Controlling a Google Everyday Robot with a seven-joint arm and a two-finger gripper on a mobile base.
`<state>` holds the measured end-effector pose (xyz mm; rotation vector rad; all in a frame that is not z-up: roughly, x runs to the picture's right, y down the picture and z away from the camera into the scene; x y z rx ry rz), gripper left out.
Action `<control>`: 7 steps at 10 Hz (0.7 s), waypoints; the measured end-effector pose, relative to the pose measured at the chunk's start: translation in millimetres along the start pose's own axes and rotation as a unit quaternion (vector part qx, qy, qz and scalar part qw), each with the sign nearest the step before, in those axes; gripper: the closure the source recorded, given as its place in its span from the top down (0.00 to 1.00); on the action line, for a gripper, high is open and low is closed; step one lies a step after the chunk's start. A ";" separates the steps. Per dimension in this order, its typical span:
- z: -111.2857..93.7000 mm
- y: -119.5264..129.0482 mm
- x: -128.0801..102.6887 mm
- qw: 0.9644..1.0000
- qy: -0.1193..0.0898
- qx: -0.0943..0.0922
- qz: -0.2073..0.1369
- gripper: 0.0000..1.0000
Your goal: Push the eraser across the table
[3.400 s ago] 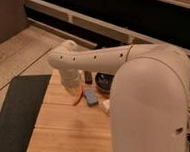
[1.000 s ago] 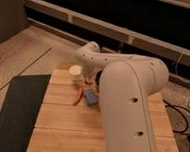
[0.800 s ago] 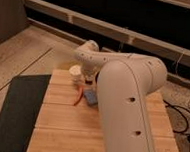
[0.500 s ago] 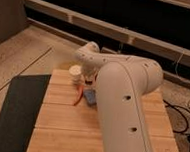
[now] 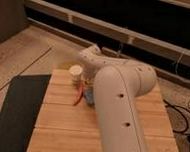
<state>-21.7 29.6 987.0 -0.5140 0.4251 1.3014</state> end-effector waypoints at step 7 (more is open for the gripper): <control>-2.8 -31.9 -107.3 0.977 -0.122 0.066 -0.165 0.00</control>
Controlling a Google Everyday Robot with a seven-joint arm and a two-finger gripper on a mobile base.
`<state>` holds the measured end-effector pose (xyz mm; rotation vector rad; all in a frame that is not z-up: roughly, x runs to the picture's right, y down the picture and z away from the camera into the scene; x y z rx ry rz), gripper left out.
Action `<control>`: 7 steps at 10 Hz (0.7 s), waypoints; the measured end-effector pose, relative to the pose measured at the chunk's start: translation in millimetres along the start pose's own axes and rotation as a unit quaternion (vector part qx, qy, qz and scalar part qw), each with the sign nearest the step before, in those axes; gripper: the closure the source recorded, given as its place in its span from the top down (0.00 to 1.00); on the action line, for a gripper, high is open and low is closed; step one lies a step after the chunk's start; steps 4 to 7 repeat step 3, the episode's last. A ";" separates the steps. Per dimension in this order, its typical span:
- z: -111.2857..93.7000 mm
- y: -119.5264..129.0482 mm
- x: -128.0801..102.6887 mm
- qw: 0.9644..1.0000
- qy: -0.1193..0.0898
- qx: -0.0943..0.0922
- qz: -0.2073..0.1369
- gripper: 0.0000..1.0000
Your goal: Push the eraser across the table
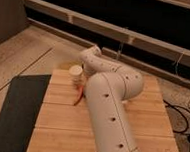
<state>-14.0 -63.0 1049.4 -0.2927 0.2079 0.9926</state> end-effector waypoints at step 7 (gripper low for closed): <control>-53.0 -8.4 -74.1 0.992 -0.111 0.013 -0.057 0.00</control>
